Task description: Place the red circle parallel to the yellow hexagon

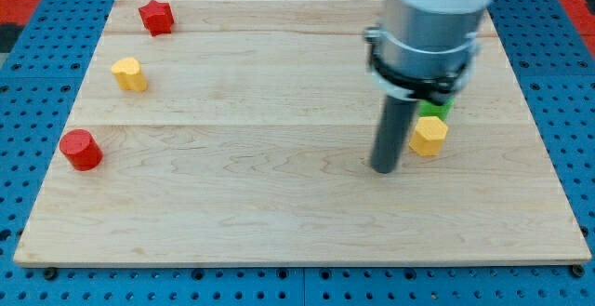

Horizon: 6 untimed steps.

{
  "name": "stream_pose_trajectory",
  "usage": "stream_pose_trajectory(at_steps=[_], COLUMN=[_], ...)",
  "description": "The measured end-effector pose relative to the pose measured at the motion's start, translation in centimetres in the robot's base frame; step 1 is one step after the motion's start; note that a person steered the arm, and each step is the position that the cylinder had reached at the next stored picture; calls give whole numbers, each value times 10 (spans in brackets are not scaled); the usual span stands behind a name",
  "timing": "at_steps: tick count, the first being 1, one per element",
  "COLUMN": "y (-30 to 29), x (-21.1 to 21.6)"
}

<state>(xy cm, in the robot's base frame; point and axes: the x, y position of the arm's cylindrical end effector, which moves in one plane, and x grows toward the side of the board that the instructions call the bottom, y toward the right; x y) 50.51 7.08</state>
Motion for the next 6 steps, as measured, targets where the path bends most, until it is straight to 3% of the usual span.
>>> stream_pose_trajectory(at_steps=[4, 5, 6], y=[-327, -376, -365], x=[28, 27, -8])
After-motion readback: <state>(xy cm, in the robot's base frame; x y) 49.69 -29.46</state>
